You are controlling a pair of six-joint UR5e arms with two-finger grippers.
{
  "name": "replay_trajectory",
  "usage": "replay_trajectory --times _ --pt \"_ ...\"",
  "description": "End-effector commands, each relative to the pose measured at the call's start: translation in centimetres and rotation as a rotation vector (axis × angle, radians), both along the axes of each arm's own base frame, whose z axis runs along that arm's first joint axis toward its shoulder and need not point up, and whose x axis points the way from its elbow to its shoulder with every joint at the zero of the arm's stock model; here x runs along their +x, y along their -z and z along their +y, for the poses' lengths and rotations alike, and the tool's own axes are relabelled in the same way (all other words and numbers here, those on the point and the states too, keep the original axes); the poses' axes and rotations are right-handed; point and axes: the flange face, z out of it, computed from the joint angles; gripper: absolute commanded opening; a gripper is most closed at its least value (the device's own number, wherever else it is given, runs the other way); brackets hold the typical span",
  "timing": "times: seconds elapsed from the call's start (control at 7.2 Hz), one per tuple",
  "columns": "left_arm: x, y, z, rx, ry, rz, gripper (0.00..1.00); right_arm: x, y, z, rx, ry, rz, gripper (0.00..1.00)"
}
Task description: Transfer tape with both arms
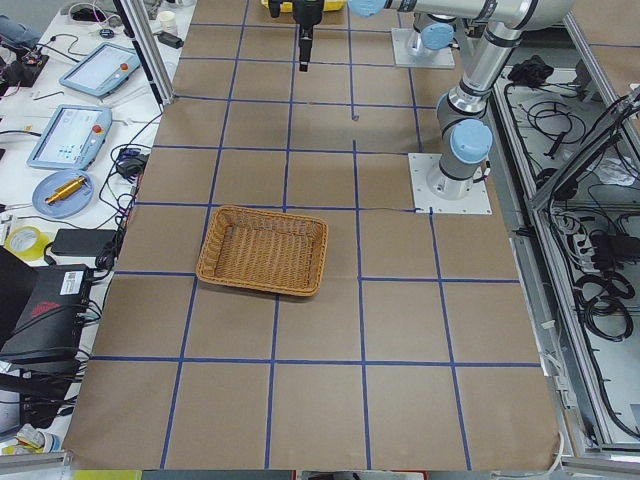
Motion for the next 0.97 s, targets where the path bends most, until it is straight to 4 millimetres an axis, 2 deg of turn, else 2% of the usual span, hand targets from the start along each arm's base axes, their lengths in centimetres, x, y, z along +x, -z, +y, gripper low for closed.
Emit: replay_trajectory --times 0.0,0.83 --pt "-0.08 -0.27 -0.29 -0.023 -0.01 0.016 1.0 0.0 0.1 -0.02 0.001 -0.008 0.0 1.0" --pt "-0.45 -0.1 -0.26 -0.03 0.006 0.038 1.0 0.01 -0.15 0.05 -0.006 -0.009 0.0 1.0"
